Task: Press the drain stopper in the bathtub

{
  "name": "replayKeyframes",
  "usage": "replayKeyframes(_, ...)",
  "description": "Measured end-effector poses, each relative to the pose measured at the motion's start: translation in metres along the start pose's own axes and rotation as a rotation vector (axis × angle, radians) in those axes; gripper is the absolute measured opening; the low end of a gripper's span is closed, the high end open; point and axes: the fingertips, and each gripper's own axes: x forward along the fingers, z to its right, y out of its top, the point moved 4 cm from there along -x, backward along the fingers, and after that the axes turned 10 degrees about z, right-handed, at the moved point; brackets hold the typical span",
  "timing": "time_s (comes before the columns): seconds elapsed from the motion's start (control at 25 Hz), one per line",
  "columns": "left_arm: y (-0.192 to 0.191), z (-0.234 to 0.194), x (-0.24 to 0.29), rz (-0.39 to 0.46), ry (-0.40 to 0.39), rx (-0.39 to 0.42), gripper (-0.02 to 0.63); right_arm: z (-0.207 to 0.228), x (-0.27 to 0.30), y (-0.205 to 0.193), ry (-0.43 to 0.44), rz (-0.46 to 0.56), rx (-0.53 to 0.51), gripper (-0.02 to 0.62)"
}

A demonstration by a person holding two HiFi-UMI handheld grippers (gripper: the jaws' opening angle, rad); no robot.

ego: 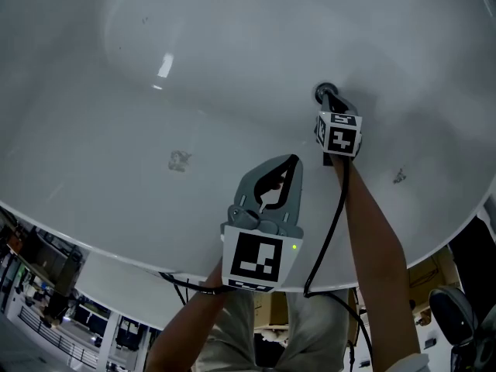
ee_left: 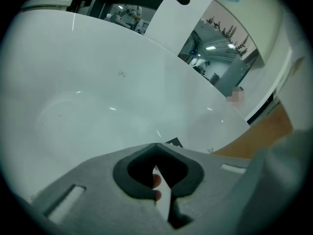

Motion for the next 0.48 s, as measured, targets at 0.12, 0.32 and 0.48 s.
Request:
replayKeyframes(0.12,0.008,0.002,-0.007,0.018,0.004,0.005,-0.002,0.003,-0.01,0.02,0.0,0.028,-0.005,0.003)
replayKeyframes(0.32,0.026,0.014,-0.027,0.043,0.001,0.018,-0.002,-0.002,-0.043,0.047,0.019,0.061,-0.028,0.003)
replayKeyframes(0.48,0.047,0.027,-0.051,0.04,-0.007,0.032,-0.002,-0.012,-0.088,0.058,0.039,0.054,-0.029,0.003)
